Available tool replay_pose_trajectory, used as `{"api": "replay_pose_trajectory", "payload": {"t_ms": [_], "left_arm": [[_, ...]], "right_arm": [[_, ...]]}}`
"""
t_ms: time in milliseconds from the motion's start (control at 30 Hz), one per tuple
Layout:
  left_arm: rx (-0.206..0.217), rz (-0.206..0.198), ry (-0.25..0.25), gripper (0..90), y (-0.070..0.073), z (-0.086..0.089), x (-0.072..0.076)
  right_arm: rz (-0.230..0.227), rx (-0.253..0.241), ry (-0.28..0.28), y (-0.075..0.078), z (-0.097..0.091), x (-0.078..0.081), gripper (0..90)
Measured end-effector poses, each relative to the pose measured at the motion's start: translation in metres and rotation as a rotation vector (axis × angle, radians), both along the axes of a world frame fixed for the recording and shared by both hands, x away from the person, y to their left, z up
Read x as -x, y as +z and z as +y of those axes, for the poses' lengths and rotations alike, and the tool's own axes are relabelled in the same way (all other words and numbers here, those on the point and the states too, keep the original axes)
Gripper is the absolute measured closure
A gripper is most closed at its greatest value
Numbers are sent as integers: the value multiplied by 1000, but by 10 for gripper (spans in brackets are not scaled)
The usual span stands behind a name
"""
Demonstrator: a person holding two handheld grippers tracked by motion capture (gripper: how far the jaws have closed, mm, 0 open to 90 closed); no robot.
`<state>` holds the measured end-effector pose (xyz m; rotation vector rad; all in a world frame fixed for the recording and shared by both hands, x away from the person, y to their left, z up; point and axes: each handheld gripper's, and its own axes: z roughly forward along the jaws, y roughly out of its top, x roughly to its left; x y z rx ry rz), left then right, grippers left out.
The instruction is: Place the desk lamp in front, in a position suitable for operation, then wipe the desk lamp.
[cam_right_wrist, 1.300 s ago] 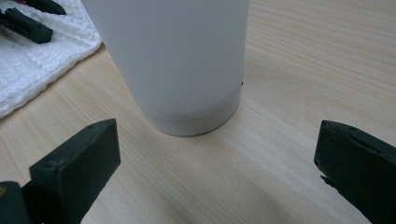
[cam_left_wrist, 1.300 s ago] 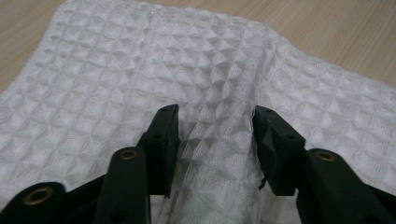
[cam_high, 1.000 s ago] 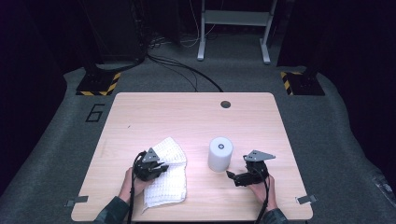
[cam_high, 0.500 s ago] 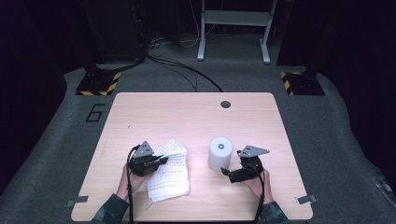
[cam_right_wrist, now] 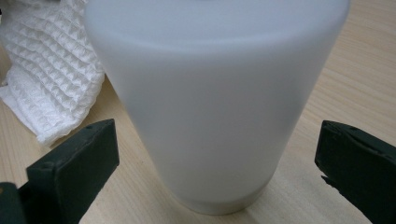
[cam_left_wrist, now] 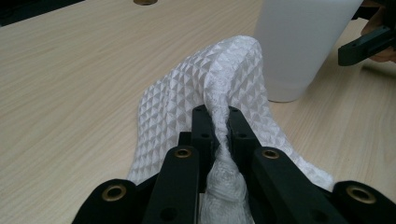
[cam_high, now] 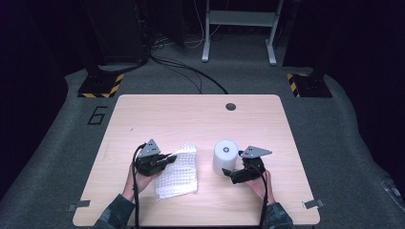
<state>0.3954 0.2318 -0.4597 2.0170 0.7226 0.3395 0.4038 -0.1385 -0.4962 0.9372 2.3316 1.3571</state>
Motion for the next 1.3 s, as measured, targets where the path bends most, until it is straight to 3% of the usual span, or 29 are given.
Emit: {"api": "replay_pose_trajectory", "payload": {"t_ms": [233, 467, 1000, 1233, 1300], "left_arm": [[-8, 2, -10, 844, 1, -2, -3], [-2, -10, -10, 844, 5, -4, -4], [-6, -38, -41, 843, 18, -17, -8], [3, -42, -42, 843, 23, -20, -8], [7, -65, -38, 843, 25, -21, -8]], "right_arm": [[6, 13, 30, -7, 5, -6, 0], [8, 4, 25, -9, 8, -8, 0], [-54, -9, 38, -11, 18, -16, 0], [-57, -25, 34, -11, 20, -17, 39], [-52, -29, 32, -12, 20, -17, 52]]}}
